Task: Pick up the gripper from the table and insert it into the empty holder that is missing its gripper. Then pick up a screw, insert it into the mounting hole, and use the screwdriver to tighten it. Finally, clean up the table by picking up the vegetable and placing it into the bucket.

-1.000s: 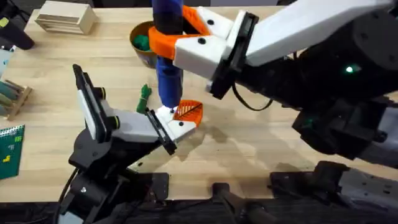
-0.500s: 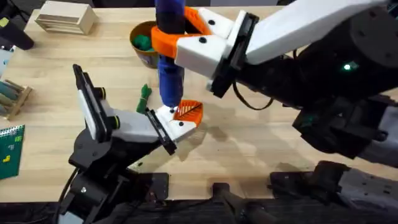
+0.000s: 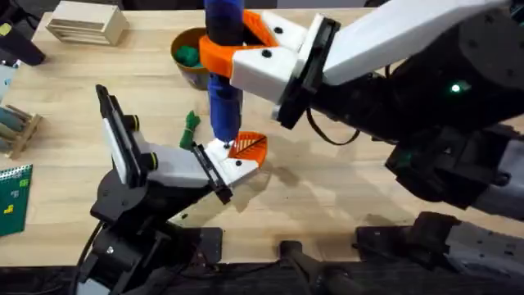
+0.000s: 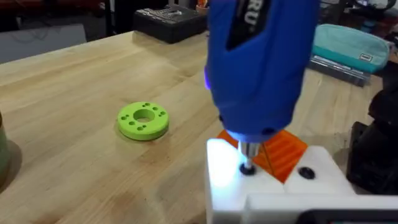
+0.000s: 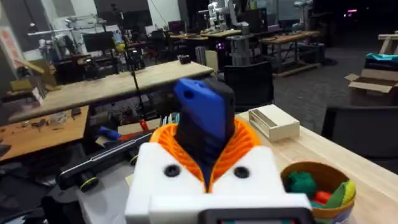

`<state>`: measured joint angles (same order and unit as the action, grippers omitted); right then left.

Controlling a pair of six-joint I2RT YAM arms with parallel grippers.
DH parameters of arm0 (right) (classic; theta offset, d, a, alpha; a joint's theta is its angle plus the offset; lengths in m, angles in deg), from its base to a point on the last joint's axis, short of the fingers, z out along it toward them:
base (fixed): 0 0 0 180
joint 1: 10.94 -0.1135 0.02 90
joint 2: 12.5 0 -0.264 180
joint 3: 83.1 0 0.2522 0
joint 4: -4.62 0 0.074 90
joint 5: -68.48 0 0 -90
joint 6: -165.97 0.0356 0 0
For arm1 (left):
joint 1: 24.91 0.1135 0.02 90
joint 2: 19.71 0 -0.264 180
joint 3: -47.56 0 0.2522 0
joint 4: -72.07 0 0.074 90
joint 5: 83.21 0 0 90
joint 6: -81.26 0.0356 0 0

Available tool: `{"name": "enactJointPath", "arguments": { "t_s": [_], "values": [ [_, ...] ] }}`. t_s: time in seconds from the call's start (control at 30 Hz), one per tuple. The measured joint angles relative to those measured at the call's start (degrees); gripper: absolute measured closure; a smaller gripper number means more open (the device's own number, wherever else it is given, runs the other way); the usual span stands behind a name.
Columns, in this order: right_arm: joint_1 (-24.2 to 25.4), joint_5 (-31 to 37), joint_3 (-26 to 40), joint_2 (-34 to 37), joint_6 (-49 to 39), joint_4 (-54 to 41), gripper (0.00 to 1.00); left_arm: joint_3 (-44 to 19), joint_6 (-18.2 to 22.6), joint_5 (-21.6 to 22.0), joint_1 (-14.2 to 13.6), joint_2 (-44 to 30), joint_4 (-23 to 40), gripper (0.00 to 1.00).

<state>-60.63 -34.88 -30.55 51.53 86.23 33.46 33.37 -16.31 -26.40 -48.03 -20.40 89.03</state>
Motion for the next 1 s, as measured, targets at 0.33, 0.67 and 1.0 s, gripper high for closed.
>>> {"name": "enactJointPath", "arguments": {
  "t_s": [0.33, 0.67, 1.0],
  "values": [
    [4.74, -3.22, 2.45, -0.04, 2.43, 3.98, 0.970, 0.00, 0.02, 0.00, 0.00, 0.00, -0.04, 0.996],
    [14.02, -4.49, 2.57, -0.04, -8.84, -6.67, 0.970, 0.01, 0.02, 0.00, 0.00, 0.00, -0.04, 0.996],
    [33.49, 10.04, 2.75, 4.81, -40.95, -32.72, 0.970, 0.01, 0.03, 0.00, 0.00, 0.00, -0.04, 0.996]
  ]
}}
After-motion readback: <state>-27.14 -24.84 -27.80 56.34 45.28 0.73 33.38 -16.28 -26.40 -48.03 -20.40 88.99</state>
